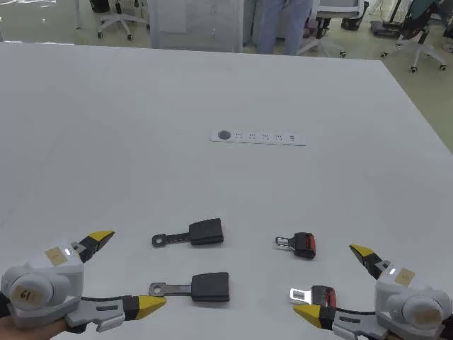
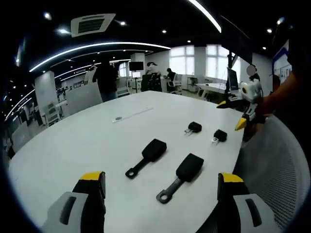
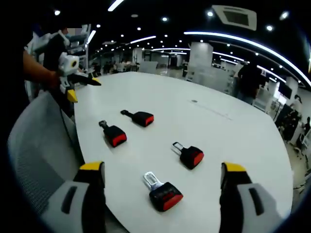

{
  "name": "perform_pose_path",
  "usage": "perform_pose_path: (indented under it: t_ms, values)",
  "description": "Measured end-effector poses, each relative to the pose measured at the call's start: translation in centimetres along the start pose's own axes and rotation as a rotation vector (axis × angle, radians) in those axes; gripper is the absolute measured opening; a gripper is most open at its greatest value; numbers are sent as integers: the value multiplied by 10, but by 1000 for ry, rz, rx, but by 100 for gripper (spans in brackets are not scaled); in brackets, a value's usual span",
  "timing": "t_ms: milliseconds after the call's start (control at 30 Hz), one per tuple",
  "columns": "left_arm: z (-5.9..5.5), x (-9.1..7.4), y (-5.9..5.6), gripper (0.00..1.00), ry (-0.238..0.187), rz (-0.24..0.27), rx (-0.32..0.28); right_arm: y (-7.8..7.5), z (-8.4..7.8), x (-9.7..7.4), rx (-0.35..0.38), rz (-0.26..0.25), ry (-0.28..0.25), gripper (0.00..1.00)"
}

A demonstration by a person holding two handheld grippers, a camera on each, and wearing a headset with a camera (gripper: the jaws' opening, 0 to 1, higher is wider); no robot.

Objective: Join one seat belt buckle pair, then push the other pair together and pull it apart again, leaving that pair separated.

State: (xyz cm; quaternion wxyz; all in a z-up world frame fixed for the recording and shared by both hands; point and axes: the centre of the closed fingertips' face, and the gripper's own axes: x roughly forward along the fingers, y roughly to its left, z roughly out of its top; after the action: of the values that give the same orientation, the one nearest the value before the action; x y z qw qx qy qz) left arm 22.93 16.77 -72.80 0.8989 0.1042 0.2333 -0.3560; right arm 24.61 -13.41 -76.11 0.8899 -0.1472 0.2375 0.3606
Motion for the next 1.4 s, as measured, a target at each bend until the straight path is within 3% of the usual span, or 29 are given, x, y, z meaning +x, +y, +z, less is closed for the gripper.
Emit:
perform_pose_path:
  t_ms: [1400]
  values:
    - [-4,0,-1,100,10,-16,9,7,-6,2,5,12,14,100]
